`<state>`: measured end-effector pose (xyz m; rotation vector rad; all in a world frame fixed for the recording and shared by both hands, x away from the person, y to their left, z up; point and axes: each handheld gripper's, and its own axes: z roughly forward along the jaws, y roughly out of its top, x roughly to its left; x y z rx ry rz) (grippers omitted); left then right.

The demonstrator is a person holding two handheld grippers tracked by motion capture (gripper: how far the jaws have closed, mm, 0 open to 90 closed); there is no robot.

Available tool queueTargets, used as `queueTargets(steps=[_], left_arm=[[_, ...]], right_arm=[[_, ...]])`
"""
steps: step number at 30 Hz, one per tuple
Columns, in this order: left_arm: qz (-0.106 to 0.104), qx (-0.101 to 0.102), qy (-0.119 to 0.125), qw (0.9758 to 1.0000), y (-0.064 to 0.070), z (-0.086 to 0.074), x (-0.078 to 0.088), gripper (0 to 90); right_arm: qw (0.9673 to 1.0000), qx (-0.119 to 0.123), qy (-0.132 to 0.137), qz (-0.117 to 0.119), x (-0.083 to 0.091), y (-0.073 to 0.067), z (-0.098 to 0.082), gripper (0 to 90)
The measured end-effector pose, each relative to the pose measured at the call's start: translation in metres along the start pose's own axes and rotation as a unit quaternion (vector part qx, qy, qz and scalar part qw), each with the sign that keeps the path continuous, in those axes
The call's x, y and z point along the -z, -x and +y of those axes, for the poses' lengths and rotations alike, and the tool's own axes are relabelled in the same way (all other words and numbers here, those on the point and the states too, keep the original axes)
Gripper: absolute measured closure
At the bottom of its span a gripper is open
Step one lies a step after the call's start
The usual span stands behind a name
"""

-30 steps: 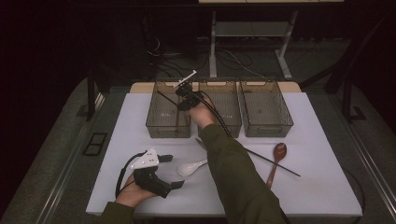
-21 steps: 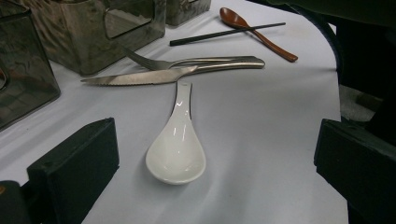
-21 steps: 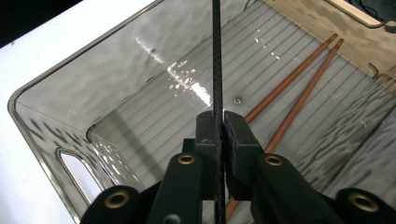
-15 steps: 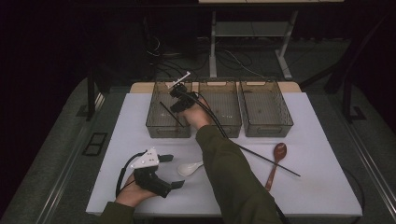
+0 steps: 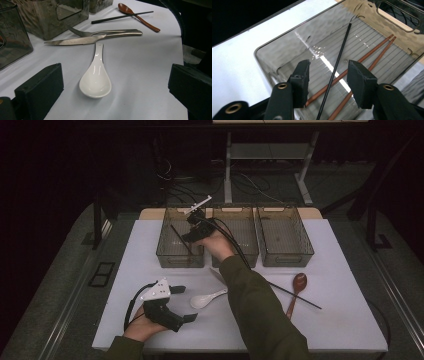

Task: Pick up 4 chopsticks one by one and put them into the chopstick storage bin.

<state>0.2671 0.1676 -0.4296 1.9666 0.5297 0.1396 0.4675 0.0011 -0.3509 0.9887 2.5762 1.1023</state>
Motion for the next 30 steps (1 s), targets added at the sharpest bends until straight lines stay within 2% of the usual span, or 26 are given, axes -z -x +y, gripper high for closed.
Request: queueTargets(steps=[3,5,8,9,10,11,12,15,23,30], left_arm=[[0.0,0.003,-0.002,1.0,0.0,0.0,0.0,0.0],[0.001,0.002,-0.003,1.0,0.0,0.0,0.0,0.0],[0.001,0.001,-0.005,1.0,0.0,0.0,0.0,0.0],[0.002,-0.001,-0.005,1.0,0.0,0.0,0.0,0.0],[0.003,-0.001,-0.005,1.0,0.0,-0.001,-0.001,0.0],[0.003,-0.002,-0.006,1.0,0.0,-0.001,-0.001,0.0],[0.003,0.0,-0.006,1.0,0.0,-0.001,-0.001,0.0],[0.004,0.003,-0.003,1.0,0.0,-0.001,-0.001,0.0],[0.008,0.006,-0.006,0.9999,-0.001,-0.002,0.001,0.0],[0.011,0.005,-0.011,0.9999,-0.001,-0.003,0.001,0.0]], right_arm=[[0.9999,-0.003,0.006,0.011,0.009,0.002,-0.006,47.1],[0.9997,-0.006,0.004,0.025,0.013,0.004,-0.01,40.1],[0.9999,-0.003,0.003,0.016,0.022,0.005,-0.018,36.0],[0.9996,-0.005,0.004,0.027,0.024,0.007,-0.021,38.9],[0.9991,-0.004,0.002,0.042,0.026,0.009,-0.024,38.6],[0.9989,-0.005,-0.001,0.046,0.029,0.01,-0.026,37.4],[0.9992,-0.002,-0.002,0.041,0.031,0.011,-0.029,36.1],[0.999,-0.002,0.007,0.045,0.039,0.014,-0.038,32.4],[0.9986,0.015,0.022,0.045,0.065,0.017,-0.059,31.0],[0.9979,0.02,0.041,0.046,0.092,0.023,-0.083,29.8]])
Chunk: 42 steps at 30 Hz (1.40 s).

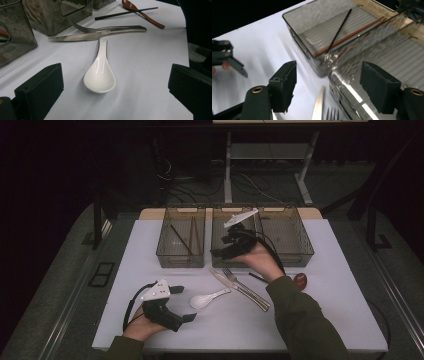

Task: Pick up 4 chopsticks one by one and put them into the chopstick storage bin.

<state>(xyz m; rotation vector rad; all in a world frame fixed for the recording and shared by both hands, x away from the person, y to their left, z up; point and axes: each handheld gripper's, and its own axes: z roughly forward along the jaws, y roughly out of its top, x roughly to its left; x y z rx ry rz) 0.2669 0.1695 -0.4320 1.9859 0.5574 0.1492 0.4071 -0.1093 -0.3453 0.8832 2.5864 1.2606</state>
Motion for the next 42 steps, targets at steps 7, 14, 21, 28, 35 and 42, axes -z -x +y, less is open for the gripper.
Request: queueTargets(steps=[7,14,21,28,35,42], left_arm=[[0.003,0.002,0.0,1.0,0.0,0.0,0.0,0.0],[0.005,-0.001,-0.005,1.0,-0.001,-0.001,-0.001,0.0],[0.007,0.001,-0.006,1.0,-0.001,-0.001,0.0,0.0],[0.009,0.0,-0.007,0.9999,-0.001,-0.001,-0.001,0.0],[0.01,-0.004,-0.009,0.9999,0.001,0.0,0.0,0.0],[0.01,-0.007,-0.011,0.9999,0.001,0.0,0.0,0.0]], right_arm=[[1.0,0.005,0.0,-0.001,0.022,0.006,-0.024,29.4],[0.9998,0.013,0.012,0.002,0.044,0.01,-0.048,28.5],[0.9996,0.008,0.028,-0.003,0.068,0.014,-0.073,27.9],[0.9993,0.003,0.038,-0.002,0.089,0.013,-0.101,27.9],[0.9996,-0.008,0.023,-0.012,0.103,0.016,-0.132,28.3],[0.9991,-0.036,-0.005,-0.022,0.114,0.022,-0.167,34.2]])
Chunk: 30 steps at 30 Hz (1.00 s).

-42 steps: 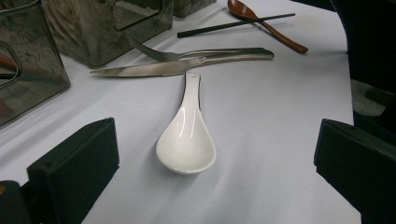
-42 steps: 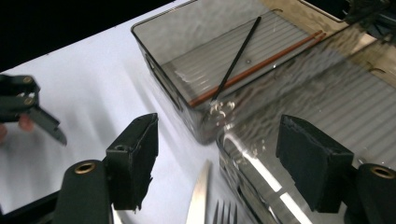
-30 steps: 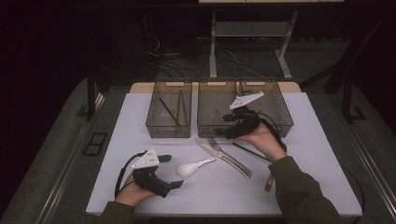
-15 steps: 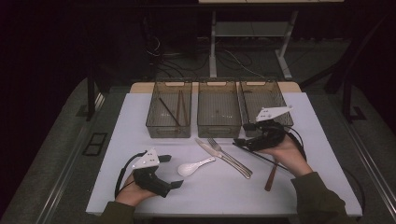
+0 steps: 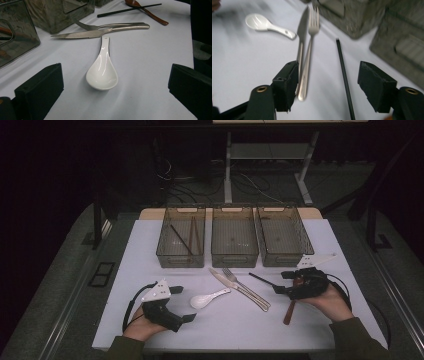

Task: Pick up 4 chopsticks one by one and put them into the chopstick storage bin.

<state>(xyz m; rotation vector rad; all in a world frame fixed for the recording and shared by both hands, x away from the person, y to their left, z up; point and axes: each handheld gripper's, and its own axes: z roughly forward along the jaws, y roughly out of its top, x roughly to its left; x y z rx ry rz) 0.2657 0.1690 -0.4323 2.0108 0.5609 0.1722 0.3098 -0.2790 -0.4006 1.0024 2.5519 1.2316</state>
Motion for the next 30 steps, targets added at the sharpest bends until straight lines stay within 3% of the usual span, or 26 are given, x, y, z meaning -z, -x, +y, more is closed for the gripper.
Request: queueTargets(steps=[4,11,19,30], left_arm=[[0.001,-0.002,0.0,1.0,0.0,0.0,0.0,0.0],[0.0,0.0,-0.002,1.0,0.0,0.0,-0.001,0.0],[0.001,-0.003,-0.004,1.0,0.0,0.0,-0.001,0.0],[0.003,-0.001,-0.006,1.0,0.0,0.0,-0.002,0.0]], right_arm=[[0.9996,0.001,-0.024,-0.016,0.001,0.002,-0.012,40.6],[0.9992,0.003,-0.034,-0.019,0.005,0.011,-0.028,50.9],[0.9975,0.014,-0.061,-0.033,-0.004,0.022,-0.033,62.0],[0.9965,0.024,-0.074,-0.032,-0.013,0.024,-0.033,69.2]])
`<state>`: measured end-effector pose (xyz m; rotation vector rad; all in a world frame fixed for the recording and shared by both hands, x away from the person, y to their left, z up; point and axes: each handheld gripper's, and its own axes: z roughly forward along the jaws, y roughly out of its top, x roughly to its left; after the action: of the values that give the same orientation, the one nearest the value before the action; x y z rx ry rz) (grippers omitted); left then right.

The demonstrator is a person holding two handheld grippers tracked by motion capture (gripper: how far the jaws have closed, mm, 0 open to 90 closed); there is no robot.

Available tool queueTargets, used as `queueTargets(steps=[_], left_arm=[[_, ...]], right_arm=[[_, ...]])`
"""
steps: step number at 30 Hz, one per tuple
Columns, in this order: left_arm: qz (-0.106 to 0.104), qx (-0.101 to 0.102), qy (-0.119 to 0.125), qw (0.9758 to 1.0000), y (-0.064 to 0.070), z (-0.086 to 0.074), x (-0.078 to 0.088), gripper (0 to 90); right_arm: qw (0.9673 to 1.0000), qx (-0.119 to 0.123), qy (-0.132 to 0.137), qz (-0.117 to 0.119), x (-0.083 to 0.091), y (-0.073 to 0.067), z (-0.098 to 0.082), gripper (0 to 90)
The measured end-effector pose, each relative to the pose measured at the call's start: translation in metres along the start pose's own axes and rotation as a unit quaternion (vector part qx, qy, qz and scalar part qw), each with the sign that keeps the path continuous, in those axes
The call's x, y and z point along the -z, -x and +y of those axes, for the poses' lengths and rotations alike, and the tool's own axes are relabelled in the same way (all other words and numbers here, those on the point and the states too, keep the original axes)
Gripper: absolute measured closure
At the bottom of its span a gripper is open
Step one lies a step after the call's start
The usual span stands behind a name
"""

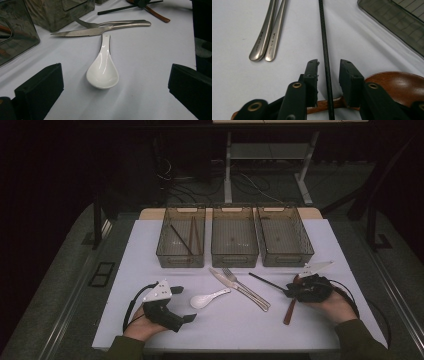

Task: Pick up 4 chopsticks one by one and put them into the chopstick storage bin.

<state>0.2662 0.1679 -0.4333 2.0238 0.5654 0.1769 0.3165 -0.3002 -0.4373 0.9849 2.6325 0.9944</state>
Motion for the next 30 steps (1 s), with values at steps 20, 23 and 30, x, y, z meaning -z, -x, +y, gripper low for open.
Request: queueTargets(steps=[20,23,30], left_arm=[[0.0,0.0,0.0,1.0,-0.0001,-0.0001,0.0001,0.0],[0.0,-0.001,-0.001,1.0,0.0,-0.0001,-0.0001,0.0],[0.0,-0.001,-0.001,1.0,0.0,-0.0001,0.0,0.0]], right_arm=[[0.9998,0.009,-0.017,0.004,-0.0052,0.0003,-0.0007,78.9],[0.9998,0.011,-0.017,0.003,-0.005,0.0004,-0.0008,80.4],[0.9997,0.013,-0.019,0.005,-0.0049,0.0006,-0.0009,83.7]])
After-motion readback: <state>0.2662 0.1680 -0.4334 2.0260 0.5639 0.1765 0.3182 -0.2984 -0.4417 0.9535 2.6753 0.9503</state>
